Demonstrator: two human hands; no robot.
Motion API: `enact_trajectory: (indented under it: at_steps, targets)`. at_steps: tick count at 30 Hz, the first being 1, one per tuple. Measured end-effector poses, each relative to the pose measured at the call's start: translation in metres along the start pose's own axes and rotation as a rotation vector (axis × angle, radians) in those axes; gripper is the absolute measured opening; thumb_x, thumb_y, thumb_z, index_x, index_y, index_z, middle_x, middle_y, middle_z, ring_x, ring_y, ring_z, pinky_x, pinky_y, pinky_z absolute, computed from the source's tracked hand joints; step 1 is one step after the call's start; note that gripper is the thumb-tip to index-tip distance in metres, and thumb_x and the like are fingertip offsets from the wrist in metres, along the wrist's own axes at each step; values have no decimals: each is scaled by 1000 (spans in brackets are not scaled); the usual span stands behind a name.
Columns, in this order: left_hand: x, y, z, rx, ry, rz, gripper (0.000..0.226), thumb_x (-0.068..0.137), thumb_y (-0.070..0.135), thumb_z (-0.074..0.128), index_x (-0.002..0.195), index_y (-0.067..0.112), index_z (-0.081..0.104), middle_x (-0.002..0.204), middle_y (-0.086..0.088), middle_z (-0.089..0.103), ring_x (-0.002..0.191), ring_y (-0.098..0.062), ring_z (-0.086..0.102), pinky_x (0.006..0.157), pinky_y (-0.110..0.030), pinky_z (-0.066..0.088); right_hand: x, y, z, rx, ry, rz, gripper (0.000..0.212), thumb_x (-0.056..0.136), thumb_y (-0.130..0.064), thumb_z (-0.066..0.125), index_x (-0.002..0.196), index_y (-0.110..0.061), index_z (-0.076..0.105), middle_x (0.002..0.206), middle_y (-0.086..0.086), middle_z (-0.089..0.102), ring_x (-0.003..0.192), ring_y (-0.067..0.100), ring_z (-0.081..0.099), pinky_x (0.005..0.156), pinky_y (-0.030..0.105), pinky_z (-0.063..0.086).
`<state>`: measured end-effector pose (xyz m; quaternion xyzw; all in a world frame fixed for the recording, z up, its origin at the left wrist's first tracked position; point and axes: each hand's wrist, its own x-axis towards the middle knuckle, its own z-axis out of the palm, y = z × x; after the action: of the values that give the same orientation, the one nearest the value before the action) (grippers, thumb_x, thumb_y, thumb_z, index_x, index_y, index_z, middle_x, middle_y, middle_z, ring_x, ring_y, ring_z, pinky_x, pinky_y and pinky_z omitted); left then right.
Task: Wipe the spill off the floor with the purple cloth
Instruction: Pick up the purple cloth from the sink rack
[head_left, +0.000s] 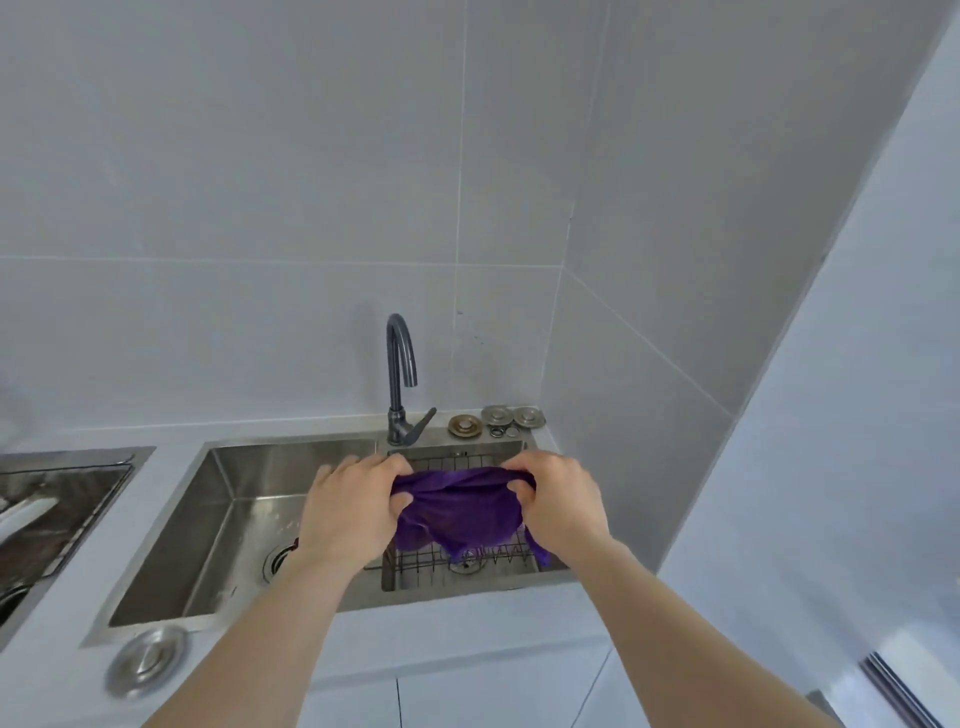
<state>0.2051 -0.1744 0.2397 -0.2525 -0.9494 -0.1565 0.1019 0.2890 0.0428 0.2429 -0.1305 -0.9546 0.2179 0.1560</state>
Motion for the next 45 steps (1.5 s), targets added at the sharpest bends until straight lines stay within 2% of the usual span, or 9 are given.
enact_trajectory:
  at_steps: [4,10,14,19,24,26,35,40,45]
  targets:
    - [-40,4,-32,-16,-3,14,22,95,38,61,116,36,62,108,12,70,103,-20,60,90,-40,44,-41,-22,-25,-31,-28,-39,31,101,-17,51,121,-31,69,117,-4,73,106,24,64,80,37,53]
    - [-89,-1,-48,-2,-17,-4,17,95,39,61,112,37,62,100,11,68,100,-21,60,91,-40,41,-87,-39,-30,-39,-67,-49,32,102,-16,46,118,-32,68,107,-1,74,98,27,65,76,38,53]
    - [-120,-1,-42,8,-42,-20,14,93,38,63,107,37,63,100,11,69,101,-23,62,91,-41,42,-119,-34,-24,-20,-83,-50,28,101,-18,50,119,-32,65,104,-1,74,96,28,64,76,39,52]
    - [-151,19,-32,15,-90,-27,13,94,38,63,106,36,63,100,10,68,105,-25,62,93,-43,42,-157,-11,-20,-8,-117,-24,17,101,-18,50,112,-26,59,98,1,74,90,28,62,67,34,43]
    - [-190,52,-13,18,-105,-15,12,93,37,64,105,34,65,90,8,63,100,-27,61,85,-41,42,-199,17,-26,27,-124,10,19,102,-15,51,113,-21,64,93,-3,69,86,25,58,69,32,39]
    - [-210,66,-3,24,-111,-9,14,93,38,64,106,34,66,92,7,67,99,-27,63,83,-40,40,-219,33,-26,33,-129,26,18,101,-17,52,113,-21,65,95,0,71,88,26,59,71,33,41]
    - [-279,109,57,37,-249,37,14,94,39,62,106,33,65,99,5,72,97,-26,62,86,-39,42,-312,102,-4,98,-212,159,20,104,-23,48,112,-15,65,97,10,73,89,35,63,75,38,49]
    - [-288,119,85,37,-304,96,16,95,39,61,108,31,65,100,4,71,97,-27,61,81,-37,37,-338,124,4,86,-225,213,22,104,-22,47,109,-13,66,91,9,73,85,34,63,73,37,46]
    - [-274,108,116,29,-364,158,15,95,38,60,107,32,66,98,5,70,96,-26,60,85,-38,40,-344,133,30,102,-204,316,17,102,-21,49,103,-15,65,83,6,72,81,32,63,69,38,48]
